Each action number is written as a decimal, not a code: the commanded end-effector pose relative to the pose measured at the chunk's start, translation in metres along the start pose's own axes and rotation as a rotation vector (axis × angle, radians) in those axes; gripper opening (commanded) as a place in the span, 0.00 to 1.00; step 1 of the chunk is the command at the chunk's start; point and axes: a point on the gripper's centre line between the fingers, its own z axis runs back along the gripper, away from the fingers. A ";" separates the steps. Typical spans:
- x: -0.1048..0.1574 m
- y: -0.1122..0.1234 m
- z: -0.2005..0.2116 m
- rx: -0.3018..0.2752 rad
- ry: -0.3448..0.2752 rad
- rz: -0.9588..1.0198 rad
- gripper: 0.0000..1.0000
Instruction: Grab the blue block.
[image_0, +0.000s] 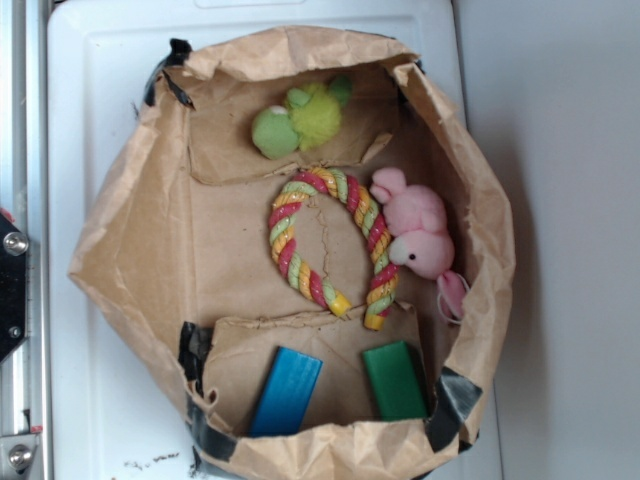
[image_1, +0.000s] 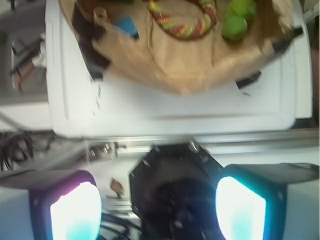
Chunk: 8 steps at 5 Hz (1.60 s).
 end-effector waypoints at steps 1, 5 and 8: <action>0.046 0.011 -0.001 -0.022 -0.114 0.195 1.00; 0.090 0.014 -0.043 -0.121 -0.229 0.577 1.00; 0.100 0.012 -0.054 -0.116 -0.240 0.705 1.00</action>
